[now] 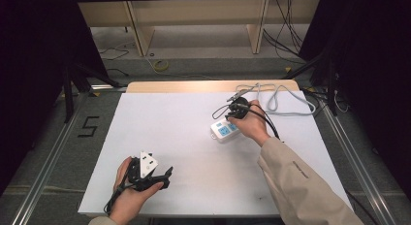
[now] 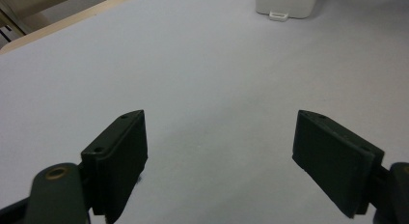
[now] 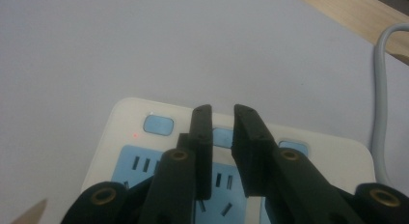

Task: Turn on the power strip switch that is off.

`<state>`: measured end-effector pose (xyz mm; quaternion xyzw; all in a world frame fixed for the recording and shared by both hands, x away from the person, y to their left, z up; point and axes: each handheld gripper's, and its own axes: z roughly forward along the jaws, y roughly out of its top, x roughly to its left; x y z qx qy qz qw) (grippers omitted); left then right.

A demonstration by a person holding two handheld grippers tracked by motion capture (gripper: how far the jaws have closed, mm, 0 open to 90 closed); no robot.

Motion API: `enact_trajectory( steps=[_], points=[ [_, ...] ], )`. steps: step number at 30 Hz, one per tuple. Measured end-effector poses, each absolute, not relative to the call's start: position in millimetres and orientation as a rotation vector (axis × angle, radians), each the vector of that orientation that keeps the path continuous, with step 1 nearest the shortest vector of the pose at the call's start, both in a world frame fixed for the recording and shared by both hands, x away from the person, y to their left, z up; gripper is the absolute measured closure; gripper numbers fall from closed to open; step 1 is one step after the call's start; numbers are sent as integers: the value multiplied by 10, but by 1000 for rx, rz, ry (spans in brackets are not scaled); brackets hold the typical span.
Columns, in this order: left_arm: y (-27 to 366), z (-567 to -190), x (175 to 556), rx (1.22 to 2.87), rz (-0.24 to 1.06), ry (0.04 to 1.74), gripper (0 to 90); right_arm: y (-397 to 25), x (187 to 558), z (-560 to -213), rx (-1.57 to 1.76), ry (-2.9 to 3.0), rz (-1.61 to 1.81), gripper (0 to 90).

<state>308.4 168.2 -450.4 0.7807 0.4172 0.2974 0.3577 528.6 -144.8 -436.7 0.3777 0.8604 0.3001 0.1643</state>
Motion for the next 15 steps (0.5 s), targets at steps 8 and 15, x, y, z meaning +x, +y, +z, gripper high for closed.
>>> enact_trajectory(
  steps=[8,15],
  points=[
    [1688,-4507,3084,2010,767,1083,196,-1590,5176,-4320,1091,2455,895,721],
    [1686,-4510,3086,2010,764,1091,196,-1754,5037,-4296,1087,2463,929,687]
  ],
)
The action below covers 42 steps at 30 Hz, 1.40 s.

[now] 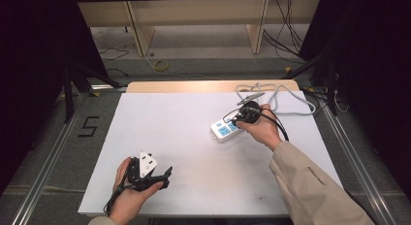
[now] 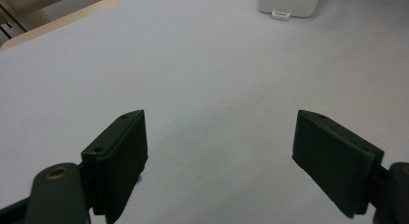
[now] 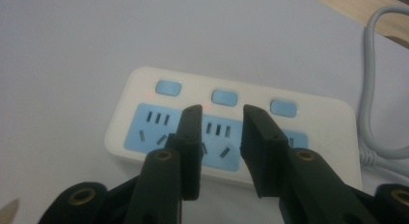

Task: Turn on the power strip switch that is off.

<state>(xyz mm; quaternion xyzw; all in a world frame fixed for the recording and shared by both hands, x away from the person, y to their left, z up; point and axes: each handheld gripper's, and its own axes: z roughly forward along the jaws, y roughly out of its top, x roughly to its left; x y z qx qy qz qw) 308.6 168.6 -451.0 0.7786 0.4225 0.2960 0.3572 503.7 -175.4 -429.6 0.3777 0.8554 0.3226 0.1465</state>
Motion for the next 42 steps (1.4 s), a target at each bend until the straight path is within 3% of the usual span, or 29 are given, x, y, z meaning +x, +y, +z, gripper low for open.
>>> enact_trajectory(
  steps=[17,32,42],
  points=[
    [1689,-4513,3087,2015,761,1095,198,-2040,4699,-4268,1085,2470,1006,613],
    [1687,-4519,3088,2014,758,1100,198,-2412,4391,-4256,1108,2448,1033,470],
    [1692,-4520,3087,2017,757,1100,197,-2578,4147,-4349,1101,2445,1056,428]
  ],
)
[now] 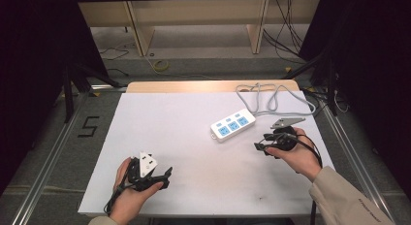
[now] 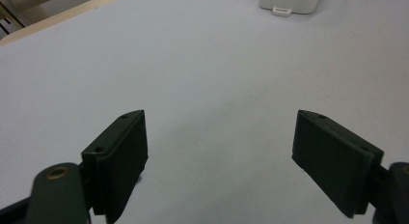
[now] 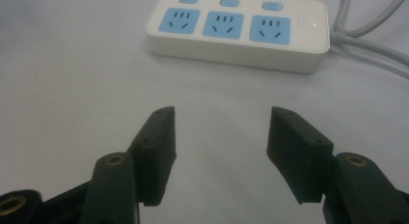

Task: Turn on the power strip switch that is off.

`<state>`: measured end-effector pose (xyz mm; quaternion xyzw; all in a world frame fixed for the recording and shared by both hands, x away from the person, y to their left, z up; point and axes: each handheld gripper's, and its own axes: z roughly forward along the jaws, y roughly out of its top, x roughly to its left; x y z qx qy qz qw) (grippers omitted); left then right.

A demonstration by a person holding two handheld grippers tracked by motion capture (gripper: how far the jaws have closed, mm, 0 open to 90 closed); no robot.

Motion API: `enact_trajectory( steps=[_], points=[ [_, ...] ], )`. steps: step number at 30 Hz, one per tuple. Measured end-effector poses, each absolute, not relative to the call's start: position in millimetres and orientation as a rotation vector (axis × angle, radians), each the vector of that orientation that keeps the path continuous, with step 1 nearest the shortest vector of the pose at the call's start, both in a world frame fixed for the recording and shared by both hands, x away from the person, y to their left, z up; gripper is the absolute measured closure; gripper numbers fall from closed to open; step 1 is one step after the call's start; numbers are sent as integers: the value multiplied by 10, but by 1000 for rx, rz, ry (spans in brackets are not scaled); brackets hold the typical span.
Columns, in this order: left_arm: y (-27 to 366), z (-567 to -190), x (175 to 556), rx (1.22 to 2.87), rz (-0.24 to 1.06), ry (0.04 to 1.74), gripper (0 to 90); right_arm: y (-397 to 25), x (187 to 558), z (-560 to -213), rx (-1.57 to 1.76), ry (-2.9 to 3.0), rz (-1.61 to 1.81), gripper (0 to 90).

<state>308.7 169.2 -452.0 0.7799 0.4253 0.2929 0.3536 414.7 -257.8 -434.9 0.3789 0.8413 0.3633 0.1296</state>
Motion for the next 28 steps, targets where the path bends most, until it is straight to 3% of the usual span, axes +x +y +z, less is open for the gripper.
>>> enact_trajectory(
  steps=[16,28],
  points=[
    [1696,-4498,3063,2009,760,1093,198,-2903,3718,-4536,1079,2388,1116,377],
    [1680,-4497,3069,2014,741,1088,197,-2971,3648,-4539,1094,2363,1132,364]
  ],
)
